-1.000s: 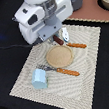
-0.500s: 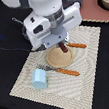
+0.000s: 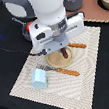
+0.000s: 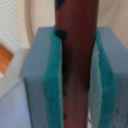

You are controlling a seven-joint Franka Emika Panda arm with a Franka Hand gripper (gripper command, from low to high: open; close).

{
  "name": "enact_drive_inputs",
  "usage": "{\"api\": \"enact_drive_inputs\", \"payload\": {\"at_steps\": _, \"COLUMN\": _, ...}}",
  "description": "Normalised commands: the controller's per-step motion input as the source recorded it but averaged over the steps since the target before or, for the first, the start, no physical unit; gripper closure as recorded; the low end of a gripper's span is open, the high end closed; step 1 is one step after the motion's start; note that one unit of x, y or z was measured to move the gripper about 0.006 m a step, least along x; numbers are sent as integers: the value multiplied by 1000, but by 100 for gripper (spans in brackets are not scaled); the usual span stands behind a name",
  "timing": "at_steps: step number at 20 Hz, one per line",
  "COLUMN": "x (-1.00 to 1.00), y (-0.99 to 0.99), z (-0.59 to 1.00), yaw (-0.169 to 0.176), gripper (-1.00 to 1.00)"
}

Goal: Interact with the objects in diverse but meaningful ways.

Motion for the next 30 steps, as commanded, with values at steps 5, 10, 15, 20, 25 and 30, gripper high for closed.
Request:
{"api": "enact_drive_inputs", "payload": {"at_steps": 5, "x": 395, "y": -1, "z": -77, "yaw": -47, "gripper": -100}}
{"api": "enact_drive_inputs", "payload": {"at_steps": 10, "x": 342, "y": -10, "z": 283, "yaw": -22, "gripper": -100}}
{"api": "enact_drive_inputs", "payload": {"at_steps": 15, "x": 181, "y": 181, "z": 1000, "yaw": -3, "gripper": -100}}
{"api": "enact_drive_inputs", "payload": {"at_steps": 20, "x": 28, "y": 348, "z": 1000, "yaw": 8, "gripper": -100}}
{"api": "enact_drive_inputs", "payload": {"at_steps": 25, "x": -259, "y": 363, "z": 665, "yaw": 82, "gripper": -100}}
{"api": "enact_drive_inputs", "payload": {"at_steps": 30, "x": -616, "y": 297, "z": 328, "yaw": 123, "gripper": -100}}
